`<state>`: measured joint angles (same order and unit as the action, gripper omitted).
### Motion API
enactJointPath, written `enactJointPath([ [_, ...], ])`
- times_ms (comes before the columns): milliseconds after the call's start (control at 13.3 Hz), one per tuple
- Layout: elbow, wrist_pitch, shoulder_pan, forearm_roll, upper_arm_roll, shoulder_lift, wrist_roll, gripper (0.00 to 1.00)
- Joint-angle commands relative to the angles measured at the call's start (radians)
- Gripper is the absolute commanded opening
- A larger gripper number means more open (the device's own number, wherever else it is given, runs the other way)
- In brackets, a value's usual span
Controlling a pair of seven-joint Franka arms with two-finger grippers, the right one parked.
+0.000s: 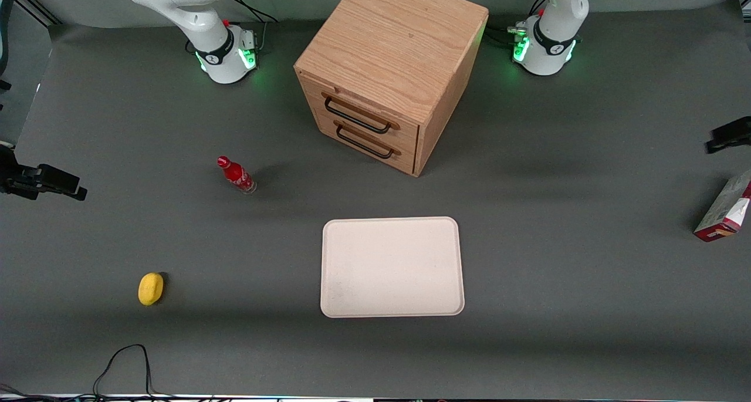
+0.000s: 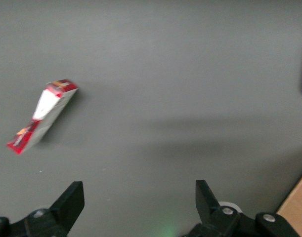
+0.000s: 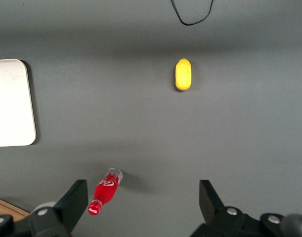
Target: Place red cookie box on tray
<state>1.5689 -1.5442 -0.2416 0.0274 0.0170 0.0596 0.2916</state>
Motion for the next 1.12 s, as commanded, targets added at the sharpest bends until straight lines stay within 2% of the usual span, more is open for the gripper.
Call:
enactJointPath([
  [0,0.023,-0.043,-0.176,0.012,-0.009,0.006,0.206,1.00],
  [225,0.019,-0.128,-0.361,0.012,-0.009,0.063,0.383,1.00],
  [375,0.016,-0.180,-0.447,0.014,-0.009,0.092,0.432,1.00],
  [525,0.016,-0.201,-0.490,0.017,-0.009,0.103,0.455,1.00],
  [675,0.014,-0.214,-0.495,0.017,-0.009,0.120,0.596,1.00],
  [825,0.013,-0.226,-0.493,0.019,-0.009,0.140,0.804,1.00],
  [1050,0.014,-0.263,-0.493,0.060,-0.009,0.160,1.174,1.00],
])
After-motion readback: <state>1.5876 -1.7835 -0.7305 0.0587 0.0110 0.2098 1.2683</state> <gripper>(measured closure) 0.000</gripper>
